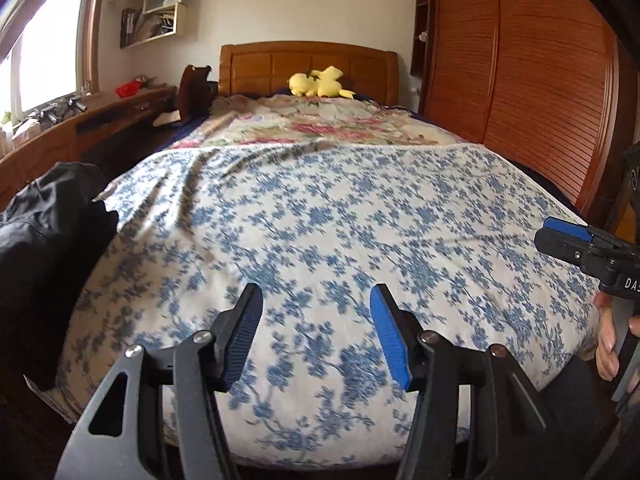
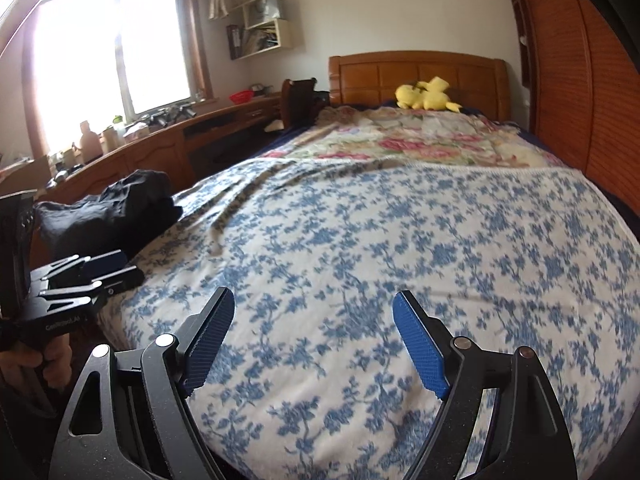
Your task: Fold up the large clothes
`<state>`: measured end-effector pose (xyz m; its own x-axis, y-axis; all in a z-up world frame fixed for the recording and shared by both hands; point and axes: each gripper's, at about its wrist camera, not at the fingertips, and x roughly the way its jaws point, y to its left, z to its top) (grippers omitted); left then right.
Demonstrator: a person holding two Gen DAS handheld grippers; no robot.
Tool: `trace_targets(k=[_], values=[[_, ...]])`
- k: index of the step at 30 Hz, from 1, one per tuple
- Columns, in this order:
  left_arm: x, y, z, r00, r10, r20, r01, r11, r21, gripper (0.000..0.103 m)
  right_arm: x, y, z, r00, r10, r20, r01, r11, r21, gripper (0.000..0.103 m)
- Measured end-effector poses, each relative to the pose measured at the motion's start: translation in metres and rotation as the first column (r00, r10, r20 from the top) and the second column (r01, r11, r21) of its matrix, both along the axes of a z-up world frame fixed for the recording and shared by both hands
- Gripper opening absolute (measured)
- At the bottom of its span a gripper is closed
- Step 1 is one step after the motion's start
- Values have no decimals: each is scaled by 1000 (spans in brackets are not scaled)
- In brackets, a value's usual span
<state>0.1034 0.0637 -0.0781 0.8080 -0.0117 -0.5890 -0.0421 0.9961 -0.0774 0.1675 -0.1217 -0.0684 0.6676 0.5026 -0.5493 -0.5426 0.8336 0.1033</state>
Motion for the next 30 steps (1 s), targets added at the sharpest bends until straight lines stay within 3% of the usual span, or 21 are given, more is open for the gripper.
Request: trace_targets(k=[8,14,22,30], values=[[-18,-33,14,999,-30,14,30,1000,-7,55,-29,-48,5,990,-143,-8,144,989,27,86],[-31,-48,51,995,-50,90,50,999,4,55,-55,-68,36,974,-211,81,208,977,43,86],[-52,-59,92,980,-67,187,65,998,17,55,-89,-73,84,948,-243,205,228,969,91,86],[-68,-59,108,971,-64,232,57,998,37,55,-104,-65,94,938,-235,255,215,971,103,86]])
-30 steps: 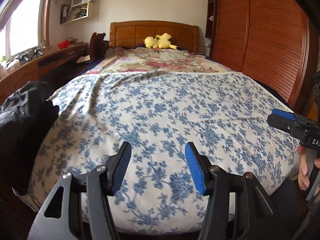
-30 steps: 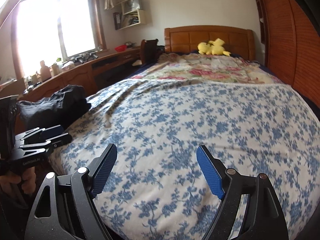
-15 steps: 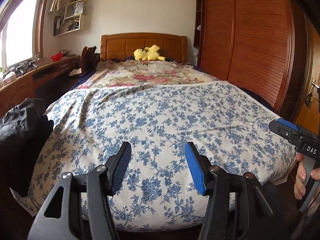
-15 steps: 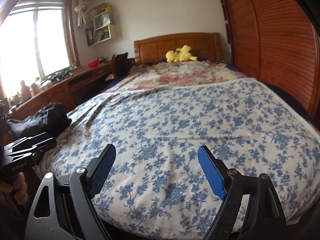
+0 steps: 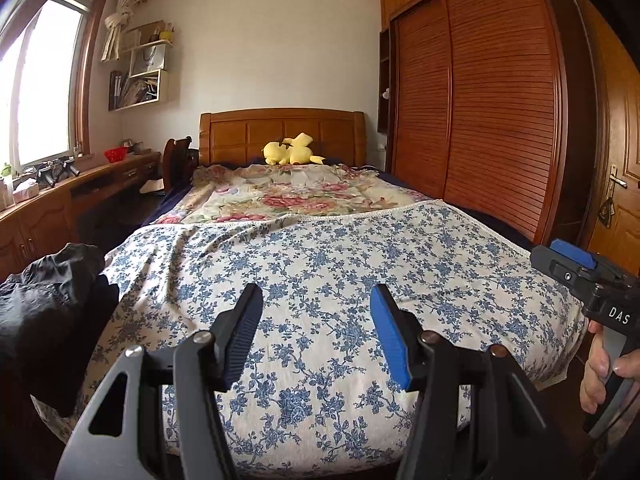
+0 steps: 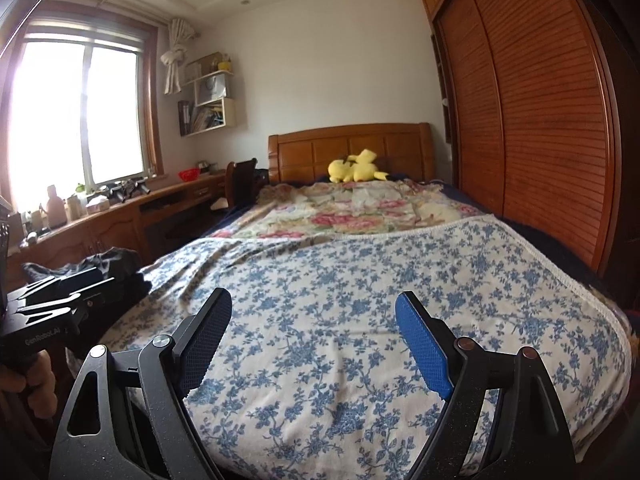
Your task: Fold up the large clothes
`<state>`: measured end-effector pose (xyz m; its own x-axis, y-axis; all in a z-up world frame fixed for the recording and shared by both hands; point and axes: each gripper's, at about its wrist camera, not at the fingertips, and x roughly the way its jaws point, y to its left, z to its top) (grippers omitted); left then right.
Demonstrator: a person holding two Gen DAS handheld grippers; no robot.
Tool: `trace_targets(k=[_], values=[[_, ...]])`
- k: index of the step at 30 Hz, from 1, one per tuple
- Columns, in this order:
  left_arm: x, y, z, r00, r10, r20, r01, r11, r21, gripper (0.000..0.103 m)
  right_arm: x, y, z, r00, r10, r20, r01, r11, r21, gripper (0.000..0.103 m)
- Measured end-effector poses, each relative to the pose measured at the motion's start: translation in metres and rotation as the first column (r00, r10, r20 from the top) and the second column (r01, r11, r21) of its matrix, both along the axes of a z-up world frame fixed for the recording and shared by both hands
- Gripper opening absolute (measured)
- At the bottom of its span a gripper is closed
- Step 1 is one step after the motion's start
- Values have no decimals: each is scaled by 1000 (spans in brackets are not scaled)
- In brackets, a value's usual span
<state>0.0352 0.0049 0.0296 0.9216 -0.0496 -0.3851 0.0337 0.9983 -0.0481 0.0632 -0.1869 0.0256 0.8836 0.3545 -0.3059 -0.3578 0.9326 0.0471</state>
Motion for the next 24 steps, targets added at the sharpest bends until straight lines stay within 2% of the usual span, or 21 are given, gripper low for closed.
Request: trace_targets(k=[24], values=[[-5,5,-4,1000,18,-2,-18,1000,-19,55,3,1,-9,1000,3,-15,-3,1000,-3,86]])
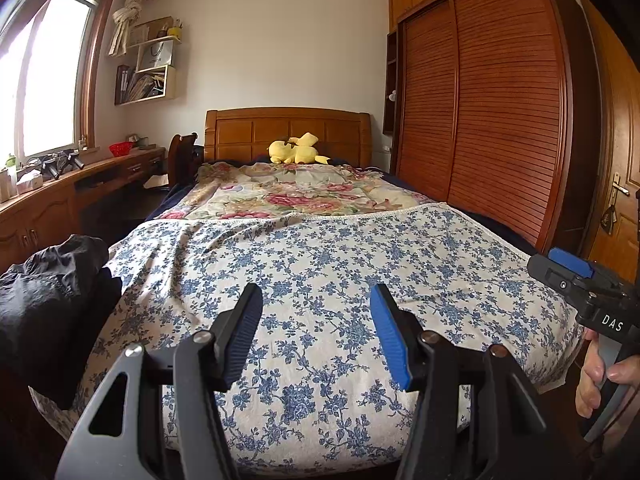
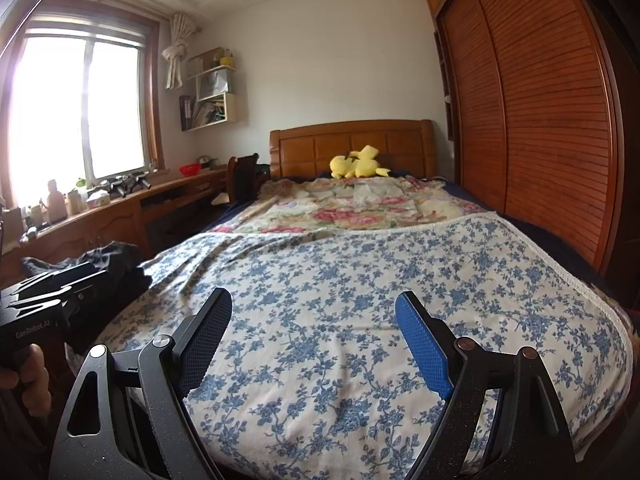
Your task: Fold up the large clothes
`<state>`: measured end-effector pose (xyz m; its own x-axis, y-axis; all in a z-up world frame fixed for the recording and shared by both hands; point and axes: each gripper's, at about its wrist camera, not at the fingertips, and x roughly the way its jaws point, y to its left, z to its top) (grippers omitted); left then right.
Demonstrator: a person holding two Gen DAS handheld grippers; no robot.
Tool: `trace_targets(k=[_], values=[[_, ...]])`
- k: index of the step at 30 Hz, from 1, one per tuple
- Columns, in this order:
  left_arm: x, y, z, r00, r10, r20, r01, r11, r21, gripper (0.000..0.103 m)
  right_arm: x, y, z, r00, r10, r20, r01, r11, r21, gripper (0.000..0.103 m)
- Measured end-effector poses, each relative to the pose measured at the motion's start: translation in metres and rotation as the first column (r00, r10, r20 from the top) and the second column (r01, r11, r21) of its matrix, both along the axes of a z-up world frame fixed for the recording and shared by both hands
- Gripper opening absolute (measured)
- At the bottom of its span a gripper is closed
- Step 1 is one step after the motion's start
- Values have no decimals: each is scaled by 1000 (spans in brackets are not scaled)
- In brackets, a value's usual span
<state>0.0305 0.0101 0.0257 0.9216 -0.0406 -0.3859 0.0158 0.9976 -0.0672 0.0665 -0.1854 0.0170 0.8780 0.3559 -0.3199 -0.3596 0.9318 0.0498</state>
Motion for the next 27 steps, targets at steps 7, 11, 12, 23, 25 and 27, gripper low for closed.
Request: trace_targets(k=[7,11,12,23,25,27], values=[[-1,-1,1,1000,2,1,-2,1000,6,55,0,0,-2,1000,2,-1,-2,1000,-2,86],[-1,-1,1,1000,2,2,-2,1000,6,55,0,0,-1,1000,1,-1,-1,1000,-1,86],[-1,-2,1,1000,1,2,-1,1000,6,55,0,0,-1,1000,2,-1,-2,1000,-1,86],[-2,-2,2,1000,2,3,-2,1000,8,55,0,2,-2,1000,3,0,-3,1000,-4,86],[-2,-2,2,1000,2,3,-2,1000,9,55,0,1,-2,1000,3,1,-3,1000,-4,86],[-3,-2,4,1000,1,4,-1,1000,8,55,-1,2,-2,1000,5,-1,-5,1000,-5,86]])
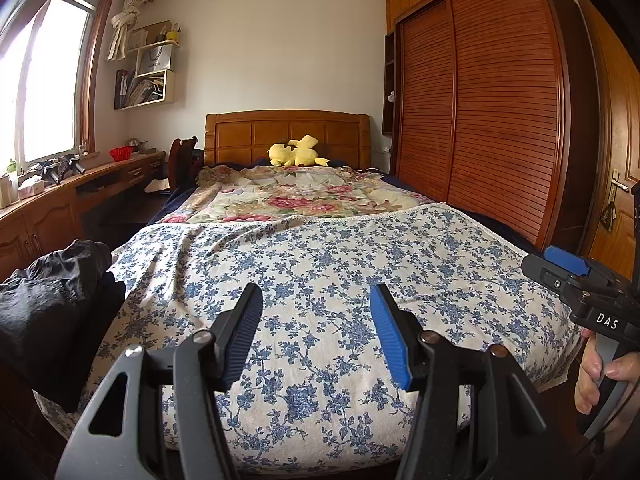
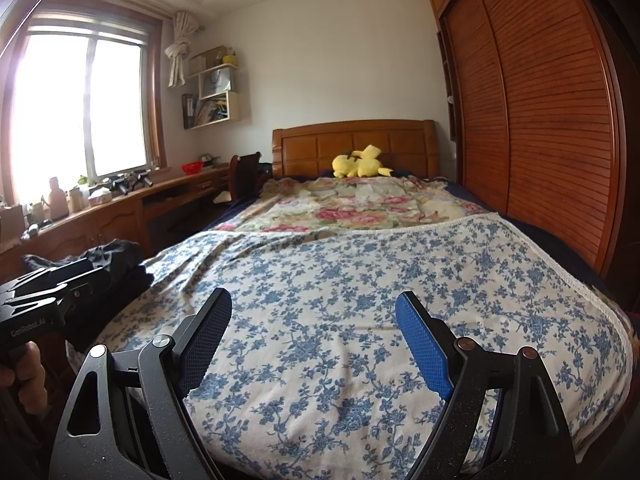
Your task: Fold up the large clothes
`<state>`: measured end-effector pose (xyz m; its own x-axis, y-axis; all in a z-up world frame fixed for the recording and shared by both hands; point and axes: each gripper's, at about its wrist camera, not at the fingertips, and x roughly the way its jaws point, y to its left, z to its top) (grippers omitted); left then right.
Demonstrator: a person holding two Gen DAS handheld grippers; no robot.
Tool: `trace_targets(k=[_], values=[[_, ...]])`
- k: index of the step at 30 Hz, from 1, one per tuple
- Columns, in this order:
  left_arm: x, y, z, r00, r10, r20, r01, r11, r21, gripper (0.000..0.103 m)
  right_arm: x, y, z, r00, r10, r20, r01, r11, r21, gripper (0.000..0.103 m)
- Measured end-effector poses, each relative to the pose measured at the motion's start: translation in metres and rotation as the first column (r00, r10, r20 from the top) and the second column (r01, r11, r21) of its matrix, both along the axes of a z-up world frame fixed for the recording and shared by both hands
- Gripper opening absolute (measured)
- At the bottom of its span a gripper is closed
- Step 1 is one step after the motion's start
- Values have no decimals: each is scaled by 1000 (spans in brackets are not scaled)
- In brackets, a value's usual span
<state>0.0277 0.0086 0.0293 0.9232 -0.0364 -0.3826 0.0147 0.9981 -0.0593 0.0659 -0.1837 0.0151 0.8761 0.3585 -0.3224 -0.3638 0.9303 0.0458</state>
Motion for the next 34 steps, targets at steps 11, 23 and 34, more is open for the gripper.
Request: trace_targets(k=[11,23,34], values=[[-1,0,0,1000,2,0,-2,1000,2,55,0,1,-1,1000,3,-3,-3,1000,1,86],[-4,3,3,1000,3,5,-3,1000,1,55,-1,3,-1,1000,5,-1,-5,1000,-1,86],[-5,3,5,1000,0,6,0,1000,0,55,-1,4,-1,1000,5,-2,-5,1000,-1,86]])
